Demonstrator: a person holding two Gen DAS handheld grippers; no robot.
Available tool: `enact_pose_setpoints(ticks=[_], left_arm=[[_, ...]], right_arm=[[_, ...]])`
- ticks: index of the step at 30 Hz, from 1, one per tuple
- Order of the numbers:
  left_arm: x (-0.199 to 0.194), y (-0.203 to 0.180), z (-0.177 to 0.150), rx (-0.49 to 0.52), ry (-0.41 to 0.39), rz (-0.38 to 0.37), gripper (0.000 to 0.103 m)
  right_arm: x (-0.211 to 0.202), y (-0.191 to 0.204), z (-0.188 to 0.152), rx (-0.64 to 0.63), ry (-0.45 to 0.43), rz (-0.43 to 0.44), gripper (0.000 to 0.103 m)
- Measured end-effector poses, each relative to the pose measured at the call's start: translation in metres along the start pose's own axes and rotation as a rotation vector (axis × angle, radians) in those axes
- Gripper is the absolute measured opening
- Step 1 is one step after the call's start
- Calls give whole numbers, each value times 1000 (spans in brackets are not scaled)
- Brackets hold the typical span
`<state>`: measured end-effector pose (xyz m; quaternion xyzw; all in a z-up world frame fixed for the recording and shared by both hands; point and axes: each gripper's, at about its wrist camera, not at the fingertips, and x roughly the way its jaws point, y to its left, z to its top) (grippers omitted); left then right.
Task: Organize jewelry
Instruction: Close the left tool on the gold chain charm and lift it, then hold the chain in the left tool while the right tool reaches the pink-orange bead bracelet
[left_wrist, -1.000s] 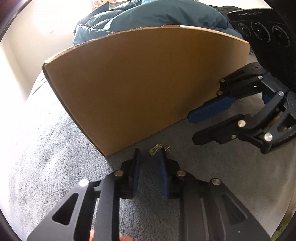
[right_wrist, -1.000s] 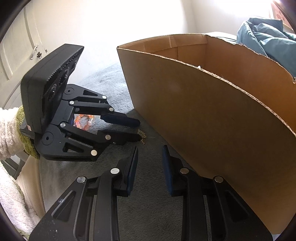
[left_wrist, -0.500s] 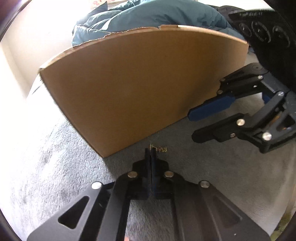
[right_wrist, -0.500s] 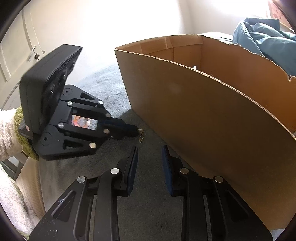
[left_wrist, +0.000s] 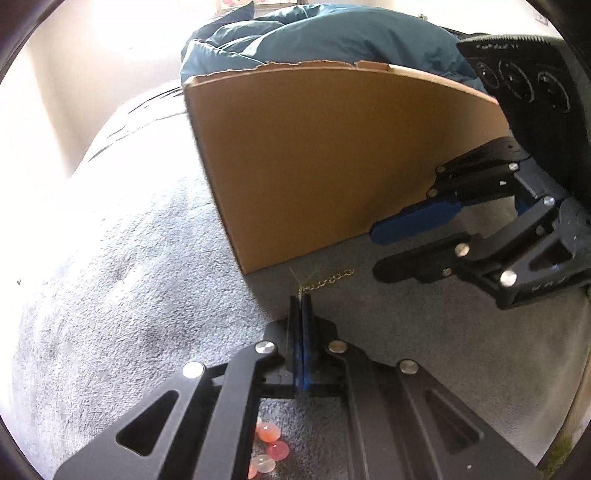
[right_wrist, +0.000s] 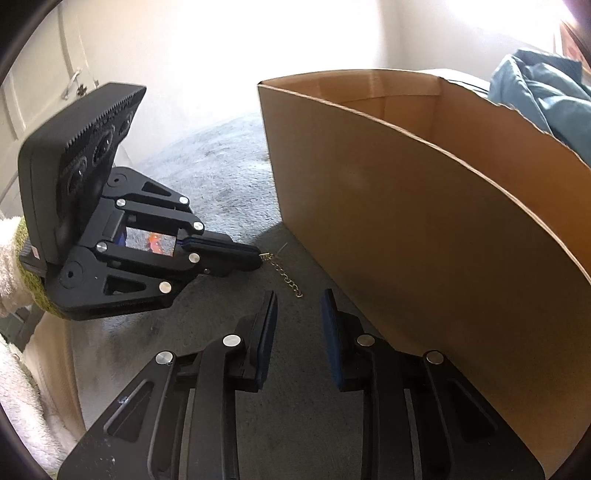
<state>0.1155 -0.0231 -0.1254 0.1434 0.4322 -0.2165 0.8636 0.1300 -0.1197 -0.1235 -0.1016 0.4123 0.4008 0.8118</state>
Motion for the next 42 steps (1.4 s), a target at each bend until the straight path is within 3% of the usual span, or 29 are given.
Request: enact_pose_setpoints(ticks=[9,17,22,28,35,42], left_arm=[[-19,10,-17,-60,-8,-27,0],[-36,-16,-47,-114,-8,3,1],[-57,5,-70,-196,-5,12,1],[-70,18,-93,-248,0,9,1],[-71,23,-98,-266,-9,23,1],[-91,31,-122,-286,-15,38,1]], right_arm=[[7,10,3,-28,21,-16,23],[-18,6,-11,50,14,-28,23],[-18,8,0,75,-9,18,23],[4,41,30,39,-20,123,23],[41,77,50,-51,20,191,23],[67,90,50,-127,80,152,19]])
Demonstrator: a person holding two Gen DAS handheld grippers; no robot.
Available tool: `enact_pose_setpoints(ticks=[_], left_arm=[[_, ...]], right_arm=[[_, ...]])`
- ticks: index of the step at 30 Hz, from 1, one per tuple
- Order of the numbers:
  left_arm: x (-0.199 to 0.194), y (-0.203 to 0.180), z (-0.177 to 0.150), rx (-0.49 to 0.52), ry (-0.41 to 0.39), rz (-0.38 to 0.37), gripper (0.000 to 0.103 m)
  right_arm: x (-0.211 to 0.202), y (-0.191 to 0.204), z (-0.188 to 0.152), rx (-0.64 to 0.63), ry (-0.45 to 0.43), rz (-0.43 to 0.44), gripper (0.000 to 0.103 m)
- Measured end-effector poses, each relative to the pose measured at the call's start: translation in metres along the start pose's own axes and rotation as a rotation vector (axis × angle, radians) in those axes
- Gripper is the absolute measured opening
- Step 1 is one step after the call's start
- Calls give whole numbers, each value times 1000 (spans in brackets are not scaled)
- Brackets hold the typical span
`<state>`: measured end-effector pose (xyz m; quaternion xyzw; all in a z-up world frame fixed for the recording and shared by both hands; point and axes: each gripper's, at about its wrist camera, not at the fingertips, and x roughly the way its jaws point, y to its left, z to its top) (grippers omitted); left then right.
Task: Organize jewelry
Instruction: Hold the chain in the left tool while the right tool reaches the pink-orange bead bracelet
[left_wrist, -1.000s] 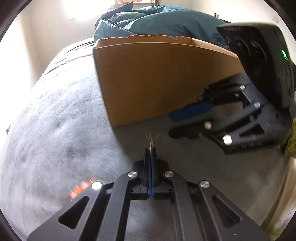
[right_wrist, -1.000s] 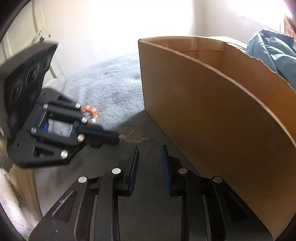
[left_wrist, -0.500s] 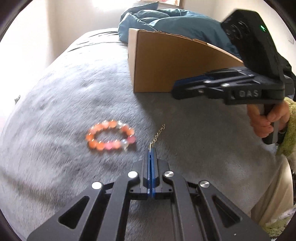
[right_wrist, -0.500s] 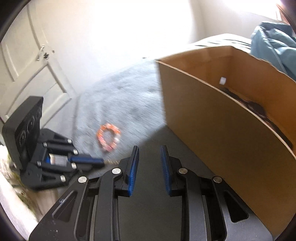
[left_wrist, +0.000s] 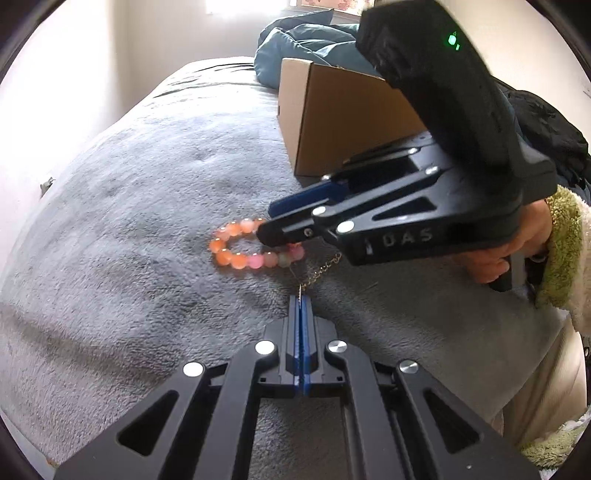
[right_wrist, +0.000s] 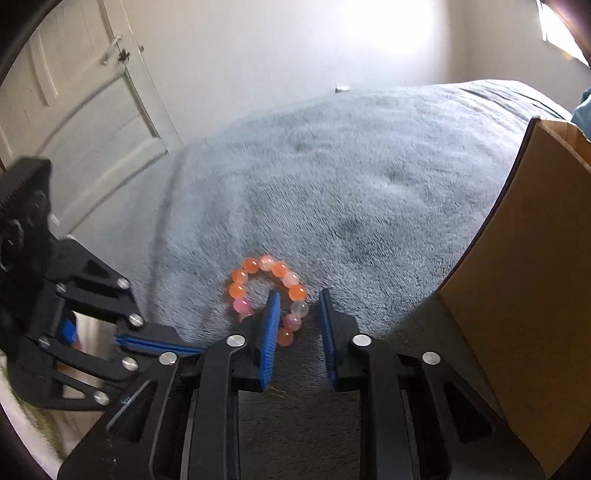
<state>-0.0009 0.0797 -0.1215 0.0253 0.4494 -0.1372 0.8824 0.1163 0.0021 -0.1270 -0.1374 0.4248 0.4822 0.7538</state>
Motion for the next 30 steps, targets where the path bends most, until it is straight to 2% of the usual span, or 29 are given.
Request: enact_pose_setpoints(ticks=[2,3,8,14,18,25,30], left_arm=[[-2,0,-3,-2,-3,4,1],[-6,-1,-6,-5,-4,4,1],[-4,0,-1,-10,-10,10,1],[-1,-3,9,-5,-19,18,1],[6,-9,23,30,-31,7,1],[22,-40,56,113,-66,-95,1],[30,-72,75,193,-85,-174,1]], right_arm=[[0,-1,-2,-3,3,-5,16],[-2,-1,-3,-8,3,-11,8],[-18,-6,-8,19,-19,-41,7],[-61,-24,-42,98,-37,-128,7],[-96,-42,-77,189,-48,-208,7],[-157,-65,-150,361,-45,-364,7],[-171,-77,-173,414,-34,-406,7]])
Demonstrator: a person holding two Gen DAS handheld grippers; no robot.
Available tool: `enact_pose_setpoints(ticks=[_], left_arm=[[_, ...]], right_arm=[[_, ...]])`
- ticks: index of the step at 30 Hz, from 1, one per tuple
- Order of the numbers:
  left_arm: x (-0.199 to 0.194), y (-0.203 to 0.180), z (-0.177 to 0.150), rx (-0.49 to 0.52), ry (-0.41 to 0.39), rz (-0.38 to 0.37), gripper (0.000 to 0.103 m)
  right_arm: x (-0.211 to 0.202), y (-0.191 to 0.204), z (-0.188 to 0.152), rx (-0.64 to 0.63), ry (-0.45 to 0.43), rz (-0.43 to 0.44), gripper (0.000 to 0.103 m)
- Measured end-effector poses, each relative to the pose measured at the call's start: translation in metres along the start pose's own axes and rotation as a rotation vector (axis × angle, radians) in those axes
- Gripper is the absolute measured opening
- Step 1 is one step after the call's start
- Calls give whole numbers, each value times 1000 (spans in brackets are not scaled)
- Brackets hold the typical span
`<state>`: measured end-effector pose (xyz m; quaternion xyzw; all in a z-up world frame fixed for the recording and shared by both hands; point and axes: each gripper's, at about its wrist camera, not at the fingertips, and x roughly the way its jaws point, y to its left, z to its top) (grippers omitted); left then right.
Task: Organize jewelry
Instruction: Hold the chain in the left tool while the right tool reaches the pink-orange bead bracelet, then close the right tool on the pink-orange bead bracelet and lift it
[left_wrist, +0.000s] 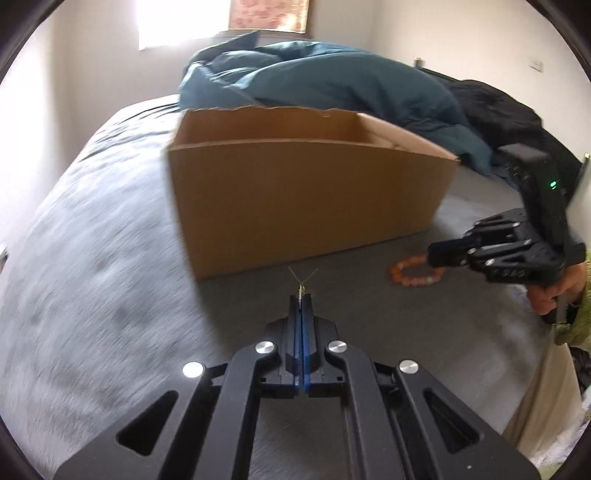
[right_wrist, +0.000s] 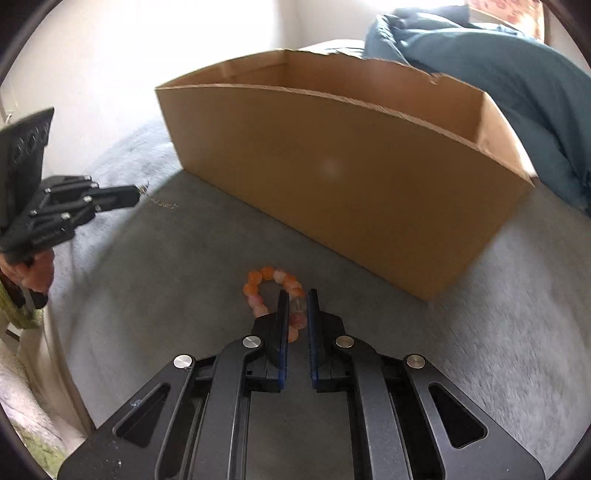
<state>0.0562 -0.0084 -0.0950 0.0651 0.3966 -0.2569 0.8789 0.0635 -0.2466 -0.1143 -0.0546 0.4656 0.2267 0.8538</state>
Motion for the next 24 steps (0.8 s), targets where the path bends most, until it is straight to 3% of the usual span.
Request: enact_pose_setpoints(ticks=[5,10,16,24], left_arm=[[31,-7,0,49,89,17,1],[42,-8,-4,64,125,39,1],[48,-14,1,73,145,68,1],[34,-19,11,78,122,94,1]], right_arm=[[10,-6,-4,19,14,-1,9],[19,-5,-7,-2,32,-14,10],[33,7,0,-5,37,-34,8],[9,13,5,-21,-29,-62,7]])
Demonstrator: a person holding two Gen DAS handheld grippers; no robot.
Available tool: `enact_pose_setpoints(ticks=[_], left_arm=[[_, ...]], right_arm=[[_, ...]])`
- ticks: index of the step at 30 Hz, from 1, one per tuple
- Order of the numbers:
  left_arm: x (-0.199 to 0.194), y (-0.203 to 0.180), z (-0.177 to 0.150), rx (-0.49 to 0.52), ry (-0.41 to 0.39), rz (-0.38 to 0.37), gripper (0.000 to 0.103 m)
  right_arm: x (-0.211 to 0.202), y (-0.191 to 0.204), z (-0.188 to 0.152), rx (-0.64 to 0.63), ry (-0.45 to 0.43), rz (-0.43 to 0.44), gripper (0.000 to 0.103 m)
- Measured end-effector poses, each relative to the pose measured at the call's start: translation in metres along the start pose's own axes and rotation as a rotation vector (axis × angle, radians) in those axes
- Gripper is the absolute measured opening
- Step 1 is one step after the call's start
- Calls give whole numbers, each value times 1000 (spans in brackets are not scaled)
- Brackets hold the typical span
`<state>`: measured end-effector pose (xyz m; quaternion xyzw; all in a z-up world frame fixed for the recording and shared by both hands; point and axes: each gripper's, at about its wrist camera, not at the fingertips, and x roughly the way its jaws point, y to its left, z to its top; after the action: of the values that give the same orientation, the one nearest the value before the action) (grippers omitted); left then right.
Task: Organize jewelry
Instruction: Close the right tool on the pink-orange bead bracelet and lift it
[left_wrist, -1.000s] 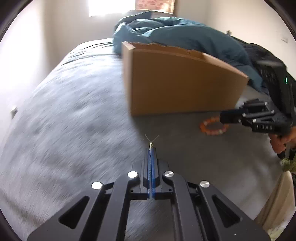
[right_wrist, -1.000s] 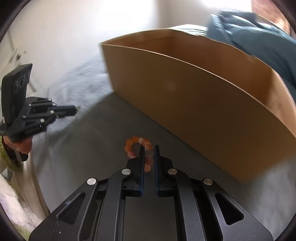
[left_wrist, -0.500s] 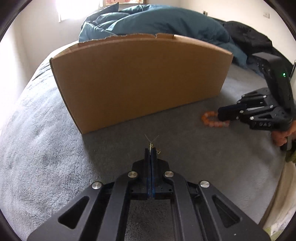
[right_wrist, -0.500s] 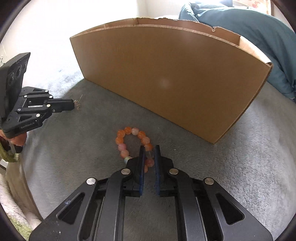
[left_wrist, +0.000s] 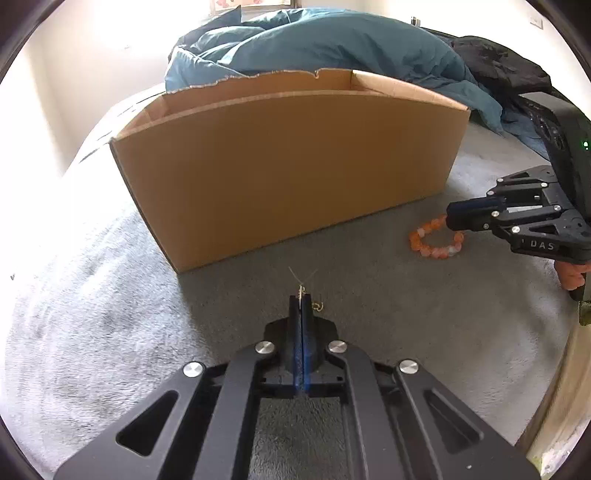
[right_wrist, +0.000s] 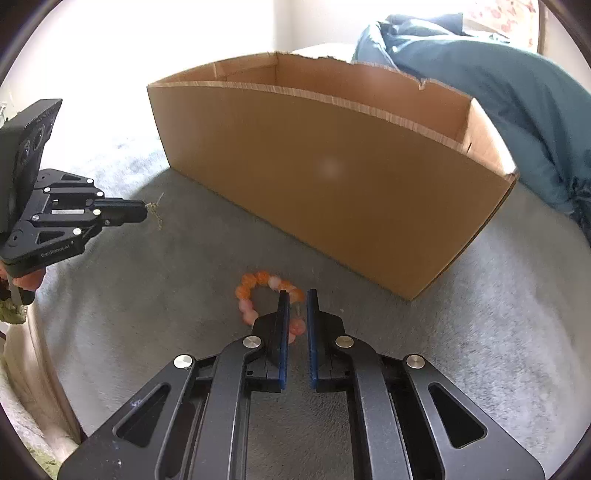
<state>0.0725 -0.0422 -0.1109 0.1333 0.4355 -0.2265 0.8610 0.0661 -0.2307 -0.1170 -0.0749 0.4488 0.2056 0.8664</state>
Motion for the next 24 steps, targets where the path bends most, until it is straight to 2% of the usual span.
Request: enact_pose_setpoints(ticks=[24], left_arm=[[-72,-13,13,27,-115,63,1]], right_arm=[[-72,12,16,-55,-121,-56,7]])
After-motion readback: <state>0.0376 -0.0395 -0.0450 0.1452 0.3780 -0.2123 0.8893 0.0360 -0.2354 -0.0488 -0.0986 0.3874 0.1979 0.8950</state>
